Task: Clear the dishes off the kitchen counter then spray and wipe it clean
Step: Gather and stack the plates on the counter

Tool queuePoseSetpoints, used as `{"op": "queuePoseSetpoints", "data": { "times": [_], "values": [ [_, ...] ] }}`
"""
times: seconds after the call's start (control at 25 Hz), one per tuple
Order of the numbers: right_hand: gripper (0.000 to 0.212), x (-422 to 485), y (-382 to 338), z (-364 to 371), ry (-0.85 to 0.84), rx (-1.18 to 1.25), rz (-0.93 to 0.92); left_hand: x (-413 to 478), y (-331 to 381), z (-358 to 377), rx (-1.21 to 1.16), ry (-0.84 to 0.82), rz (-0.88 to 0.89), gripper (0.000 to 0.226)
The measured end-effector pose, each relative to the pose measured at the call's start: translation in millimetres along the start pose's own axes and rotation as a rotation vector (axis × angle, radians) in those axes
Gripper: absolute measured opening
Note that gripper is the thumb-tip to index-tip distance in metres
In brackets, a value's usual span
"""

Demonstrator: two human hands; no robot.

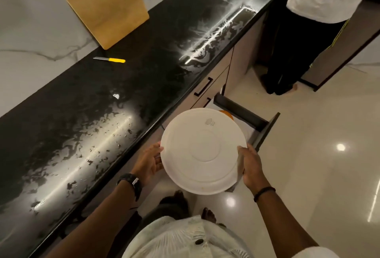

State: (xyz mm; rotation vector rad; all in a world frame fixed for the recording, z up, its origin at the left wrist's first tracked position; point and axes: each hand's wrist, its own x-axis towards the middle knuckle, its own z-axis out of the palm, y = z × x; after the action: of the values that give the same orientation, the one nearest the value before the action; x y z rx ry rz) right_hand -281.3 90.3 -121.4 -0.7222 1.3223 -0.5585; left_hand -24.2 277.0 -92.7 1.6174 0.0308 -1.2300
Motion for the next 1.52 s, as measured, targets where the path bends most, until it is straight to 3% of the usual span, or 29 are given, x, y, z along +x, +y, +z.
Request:
{"op": "queuePoseSetpoints", "data": {
  "times": [0.36, 0.52, 0.68, 0.92, 1.0, 1.16, 1.4, 1.52],
  "values": [
    [0.031, 88, -56, -24, 0.041, -0.365, 0.029, 109, 0, 62, -0.004, -0.130, -0.103, 0.038],
    [0.031, 147, -88, -48, 0.037, -0.471, 0.062, 146, -1, 109, -0.063, -0.097, -0.156, 0.033],
    [0.025, 218, -100, -67, -0.084, -0.604, 0.143, 156, -9, 156, -0.025, 0.049, -0.187, 0.028],
    [0.033, 342, -107, -59, -0.366, -0.892, 0.302, 160, -80, 230, -0.359, 0.464, -0.368, 0.032],
    [0.040, 385, -94, -41, -0.442, -0.994, 0.291, 184, -108, 247, -0.447, 0.516, -0.383, 0.030],
    [0.073, 497, -31, -7, -0.582, -1.214, 0.182, 264, -177, 264, -0.528, 0.577, -0.426, 0.019],
    [0.081, 627, 89, 22, -0.619, -1.336, -0.007, 416, -280, 276, -0.537, 0.529, -0.468, 0.005],
    [0.079, 681, 138, 19, -0.579, -1.346, -0.068, 473, -333, 280, -0.511, 0.561, -0.466, 0.029]
  ]
}}
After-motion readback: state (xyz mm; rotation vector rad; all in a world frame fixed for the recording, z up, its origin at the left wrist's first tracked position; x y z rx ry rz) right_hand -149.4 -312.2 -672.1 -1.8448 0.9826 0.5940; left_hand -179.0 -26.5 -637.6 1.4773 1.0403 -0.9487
